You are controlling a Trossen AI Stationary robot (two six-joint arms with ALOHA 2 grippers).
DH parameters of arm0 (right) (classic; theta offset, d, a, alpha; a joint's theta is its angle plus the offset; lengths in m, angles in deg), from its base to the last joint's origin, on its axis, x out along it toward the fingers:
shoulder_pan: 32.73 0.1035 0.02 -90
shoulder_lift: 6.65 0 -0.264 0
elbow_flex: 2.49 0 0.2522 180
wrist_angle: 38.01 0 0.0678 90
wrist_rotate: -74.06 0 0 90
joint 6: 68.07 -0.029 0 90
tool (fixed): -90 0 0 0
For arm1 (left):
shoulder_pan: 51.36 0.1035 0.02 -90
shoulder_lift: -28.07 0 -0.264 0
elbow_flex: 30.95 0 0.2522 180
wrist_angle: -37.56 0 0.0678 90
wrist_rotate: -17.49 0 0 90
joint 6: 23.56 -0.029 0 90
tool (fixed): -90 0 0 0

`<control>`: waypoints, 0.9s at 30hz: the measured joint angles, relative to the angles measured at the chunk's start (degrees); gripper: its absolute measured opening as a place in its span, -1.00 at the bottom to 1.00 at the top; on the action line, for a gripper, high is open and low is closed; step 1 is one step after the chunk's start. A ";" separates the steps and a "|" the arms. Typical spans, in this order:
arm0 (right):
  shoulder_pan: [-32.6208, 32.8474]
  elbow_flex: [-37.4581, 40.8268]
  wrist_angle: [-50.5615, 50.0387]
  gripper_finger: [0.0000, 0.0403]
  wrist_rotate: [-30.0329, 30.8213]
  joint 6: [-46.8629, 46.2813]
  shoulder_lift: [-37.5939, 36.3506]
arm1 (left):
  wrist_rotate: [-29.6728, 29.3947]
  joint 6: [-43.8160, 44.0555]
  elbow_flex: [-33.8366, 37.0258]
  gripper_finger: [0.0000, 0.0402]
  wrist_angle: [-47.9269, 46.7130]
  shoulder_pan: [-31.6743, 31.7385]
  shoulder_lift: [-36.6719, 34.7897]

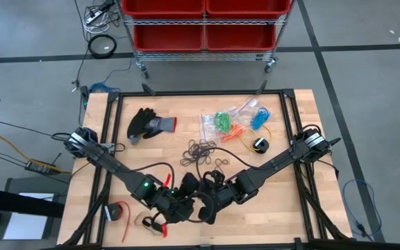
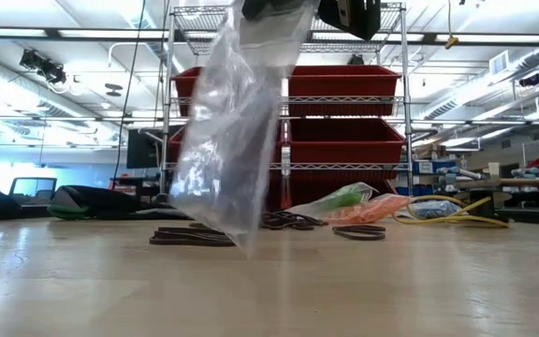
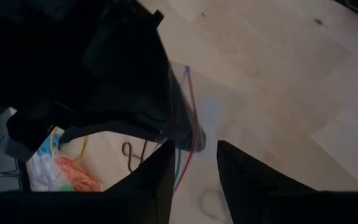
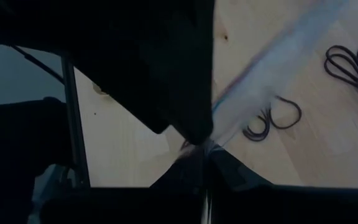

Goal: Sort rubber bands
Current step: Open the transparent zip bag

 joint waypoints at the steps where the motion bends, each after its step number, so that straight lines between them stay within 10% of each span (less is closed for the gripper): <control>1: 0.00 0.00 0.00 -1.00 0.17 0.00 0.00 | 0.08 0.05 0.00 -0.37 0.00 0.32 0.15; 27: 0.54 0.11 -1.74 -1.00 1.09 1.77 0.13 | 9.80 3.37 0.02 -0.37 -1.36 2.24 0.91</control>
